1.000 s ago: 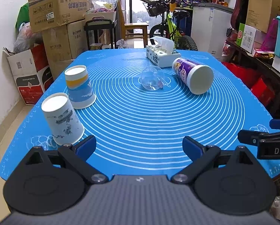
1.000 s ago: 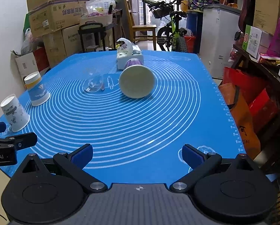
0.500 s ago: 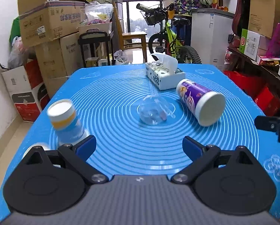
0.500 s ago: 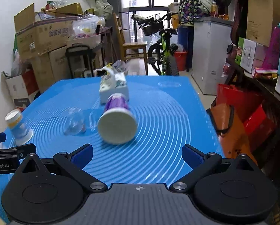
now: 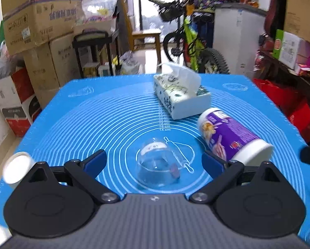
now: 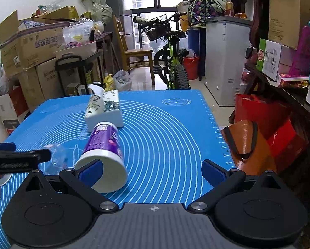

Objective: Flip cup upside down
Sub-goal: 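Move the left tool to the clear plastic cup and close its fingers on it, then lift the clear cup with the left tool toward the right tool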

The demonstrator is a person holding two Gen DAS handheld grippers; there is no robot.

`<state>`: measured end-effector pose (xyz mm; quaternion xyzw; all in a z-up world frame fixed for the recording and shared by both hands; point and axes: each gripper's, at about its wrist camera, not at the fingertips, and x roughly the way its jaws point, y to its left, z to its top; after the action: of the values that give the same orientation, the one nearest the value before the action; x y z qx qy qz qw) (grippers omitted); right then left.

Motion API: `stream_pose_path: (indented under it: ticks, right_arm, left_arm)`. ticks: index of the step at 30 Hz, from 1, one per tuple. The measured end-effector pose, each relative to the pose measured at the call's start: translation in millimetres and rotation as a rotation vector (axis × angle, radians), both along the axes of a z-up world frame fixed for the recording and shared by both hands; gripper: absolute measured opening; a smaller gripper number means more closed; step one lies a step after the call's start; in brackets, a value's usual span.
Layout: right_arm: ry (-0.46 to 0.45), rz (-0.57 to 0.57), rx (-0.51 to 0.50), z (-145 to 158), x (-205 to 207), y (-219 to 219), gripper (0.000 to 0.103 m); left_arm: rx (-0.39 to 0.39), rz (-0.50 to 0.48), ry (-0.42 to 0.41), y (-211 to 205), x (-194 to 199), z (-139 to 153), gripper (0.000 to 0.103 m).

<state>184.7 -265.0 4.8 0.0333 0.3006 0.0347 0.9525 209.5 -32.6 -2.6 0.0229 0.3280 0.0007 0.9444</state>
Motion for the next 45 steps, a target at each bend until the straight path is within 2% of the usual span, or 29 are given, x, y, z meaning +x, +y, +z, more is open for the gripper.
stream_pose_path:
  ticks: [4,6,10,11,13,14,24,33,40,45]
  right_arm:
    - [0.009,-0.002,0.005,-5.5,5.3,-3.9,0.101]
    - [0.013,-0.003,0.006,-7.9,7.8,-5.2,0.101]
    - [0.023,-0.007,0.013,-12.8,10.8,-7.0,0.101]
    - [0.027,-0.008,0.016,-14.3,11.8,-7.3,0.101]
    - [0.031,-0.008,0.022,-15.8,12.6,-8.7,0.101]
    - [0.032,-0.008,0.022,-16.4,12.5,-8.2,0.101]
    - [0.036,-0.008,0.027,-18.0,10.4,-9.9,0.101]
    - [0.040,0.014,0.033,-13.7,-7.0,-1.4,0.101]
    - [0.064,0.032,0.046,-15.1,-38.5,8.1,0.101]
    - [0.097,0.036,0.054,-20.7,-57.6,11.9,0.101]
  left_arm:
    - [0.009,0.040,0.045,-1.4,25.9,-12.7,0.096]
    - [-0.019,0.053,0.069,1.9,34.4,-16.8,0.096]
    - [-0.025,0.065,0.113,2.8,45.4,-24.4,0.089]
    - [-0.028,0.064,0.125,3.1,47.9,-26.0,0.086]
    - [-0.044,0.060,0.146,5.1,50.1,-27.9,0.069]
    - [-0.057,0.052,0.155,6.1,50.5,-28.4,0.064]
    - [-0.082,0.001,0.165,3.7,39.1,-20.9,0.060]
    - [-0.031,-0.088,0.144,-2.5,-15.6,-3.5,0.060]
    - [-0.047,-0.104,0.135,-3.4,-67.1,-0.8,0.061]
    - [-0.065,-0.107,0.127,-8.2,-89.8,-3.2,0.061]
